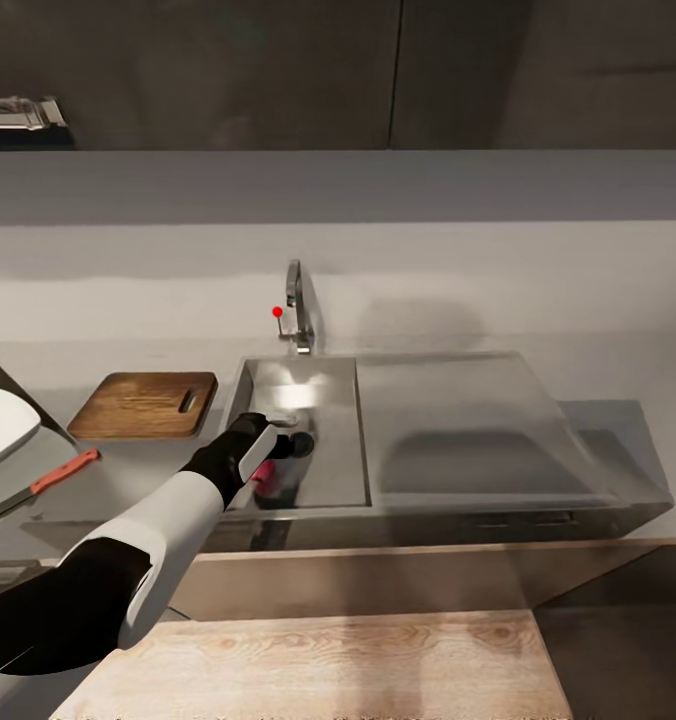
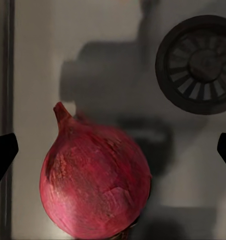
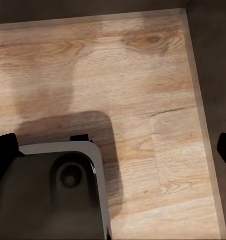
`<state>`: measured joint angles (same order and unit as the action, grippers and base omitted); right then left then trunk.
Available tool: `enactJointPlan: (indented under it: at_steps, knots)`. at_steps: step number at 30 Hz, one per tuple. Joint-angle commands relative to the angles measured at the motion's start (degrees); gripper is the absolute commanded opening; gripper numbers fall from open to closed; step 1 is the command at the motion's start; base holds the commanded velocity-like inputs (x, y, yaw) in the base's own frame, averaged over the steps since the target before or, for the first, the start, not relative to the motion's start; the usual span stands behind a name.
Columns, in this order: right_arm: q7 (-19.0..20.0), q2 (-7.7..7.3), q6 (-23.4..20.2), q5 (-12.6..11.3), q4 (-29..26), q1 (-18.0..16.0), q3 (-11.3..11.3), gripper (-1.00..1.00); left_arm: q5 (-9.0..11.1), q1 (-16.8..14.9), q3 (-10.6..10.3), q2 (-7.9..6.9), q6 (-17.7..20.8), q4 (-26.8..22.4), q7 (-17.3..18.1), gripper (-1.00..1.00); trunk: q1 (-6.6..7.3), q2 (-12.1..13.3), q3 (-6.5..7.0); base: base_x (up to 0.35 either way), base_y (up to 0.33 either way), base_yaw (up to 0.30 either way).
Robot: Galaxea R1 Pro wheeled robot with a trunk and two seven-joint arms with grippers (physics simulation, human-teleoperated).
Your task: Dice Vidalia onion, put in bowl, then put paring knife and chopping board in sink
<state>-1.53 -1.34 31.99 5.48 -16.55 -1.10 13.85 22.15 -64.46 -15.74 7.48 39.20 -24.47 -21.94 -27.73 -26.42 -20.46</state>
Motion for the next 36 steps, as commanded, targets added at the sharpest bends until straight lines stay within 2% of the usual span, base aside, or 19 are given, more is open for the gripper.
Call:
enactJointPlan:
  at_steps: [1, 22, 28, 36]
  knots:
    - [-0.2, 0.02, 0.2, 0.6, 0.0, 0.0, 0.3, 1.0, 0.6, 0.0, -0.4, -0.06, 0.2, -0.1, -0.5, 1.0, -0.02, -0.1, -0.18, -0.002, 0.001, 0.0]
    - [-0.2, 0.04, 0.3, 0.6, 0.0, 0.0, 0.3, 1.0, 0.6, 0.0, -0.4, -0.06, 0.2, 0.1, -0.5, 1.0, -0.02, -0.1, -2.15, 0.0, 0.012, 0.0]
    - [-0.2, 0.07, 0.3, 0.6, 0.0, 0.0, 0.3, 1.0, 0.6, 1.1, -0.4, -0.08, 0.1, 0.0, -0.5, 1.0, -0.02, -0.1, -2.71, 0.0, 0.0, 0.0]
    - [-0.1, 0.28, 0.3, 0.7, 0.0, 0.0, 0.2, 1.0, 0.5, 1.4, -0.4, -0.09, 0.1, 0.0, -0.6, 1.0, -0.02, -0.1, -2.95, 0.0, 0.0, 0.0]
